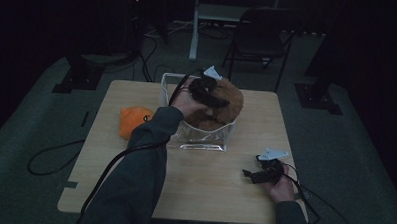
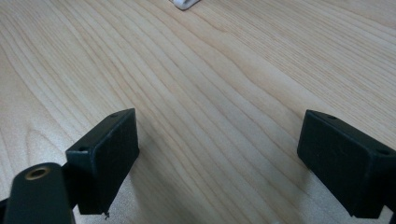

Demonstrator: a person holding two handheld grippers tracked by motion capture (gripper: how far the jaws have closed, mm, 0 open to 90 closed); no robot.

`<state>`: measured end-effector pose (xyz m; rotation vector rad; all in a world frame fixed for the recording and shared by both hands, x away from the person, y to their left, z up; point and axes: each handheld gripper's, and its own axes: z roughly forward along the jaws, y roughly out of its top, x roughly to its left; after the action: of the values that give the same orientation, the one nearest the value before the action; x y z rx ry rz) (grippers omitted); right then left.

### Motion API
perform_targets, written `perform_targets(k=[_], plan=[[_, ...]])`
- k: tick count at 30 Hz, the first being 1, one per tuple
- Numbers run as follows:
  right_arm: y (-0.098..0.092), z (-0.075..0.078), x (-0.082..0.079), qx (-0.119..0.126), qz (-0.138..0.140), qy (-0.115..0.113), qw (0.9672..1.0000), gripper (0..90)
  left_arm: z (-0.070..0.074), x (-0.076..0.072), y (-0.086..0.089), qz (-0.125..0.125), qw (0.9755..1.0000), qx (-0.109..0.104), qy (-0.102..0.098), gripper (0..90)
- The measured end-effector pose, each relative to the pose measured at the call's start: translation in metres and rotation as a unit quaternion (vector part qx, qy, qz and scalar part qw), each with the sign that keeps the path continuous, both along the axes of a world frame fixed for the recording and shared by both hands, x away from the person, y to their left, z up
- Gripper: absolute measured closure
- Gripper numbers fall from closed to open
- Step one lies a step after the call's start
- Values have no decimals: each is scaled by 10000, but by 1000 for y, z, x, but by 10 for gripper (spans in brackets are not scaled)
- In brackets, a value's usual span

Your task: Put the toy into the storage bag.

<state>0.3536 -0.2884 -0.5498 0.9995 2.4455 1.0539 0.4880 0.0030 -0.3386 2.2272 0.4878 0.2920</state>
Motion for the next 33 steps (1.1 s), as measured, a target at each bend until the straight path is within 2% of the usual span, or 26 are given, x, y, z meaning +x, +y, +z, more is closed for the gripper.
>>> perform_targets(k=[3,5,10,11,12,14,16,19,22,24,25,29,33], plan=[[0,0,0,-1,0,-1,10000,120,-2,-5,-5,-201,9996,180,49,299],[0,0,0,0,0,-2,10000,120,-2,-6,-6,-278,9993,225,104,302],[0,0,0,1,1,-2,10000,120,1,0,0,30,9998,-173,60,237],[0,0,0,0,1,-1,10000,120,1,0,0,30,9998,-173,60,212],[0,0,0,0,0,-1,10000,120,2,1,1,158,9990,-413,60,192],[0,0,0,1,0,0,10000,120,3,3,1,171,9978,-625,133,189],[0,0,0,0,0,0,10000,120,3,4,0,195,9970,-717,205,171],[0,0,0,0,0,0,10000,120,1,5,-4,286,9967,-731,208,172],[0,0,0,0,0,0,10000,120,1,6,-8,286,9972,-641,253,183],[0,0,0,0,0,-1,10000,120,-1,5,-11,290,9982,-421,327,257],[0,0,0,0,0,1,10000,120,-2,5,-12,273,9981,-360,422,263],[0,0,0,1,0,0,10000,120,-1,2,-13,189,9983,-149,526,306],[0,0,0,0,0,-1,10000,120,-3,0,-13,84,9984,28,555,335]])
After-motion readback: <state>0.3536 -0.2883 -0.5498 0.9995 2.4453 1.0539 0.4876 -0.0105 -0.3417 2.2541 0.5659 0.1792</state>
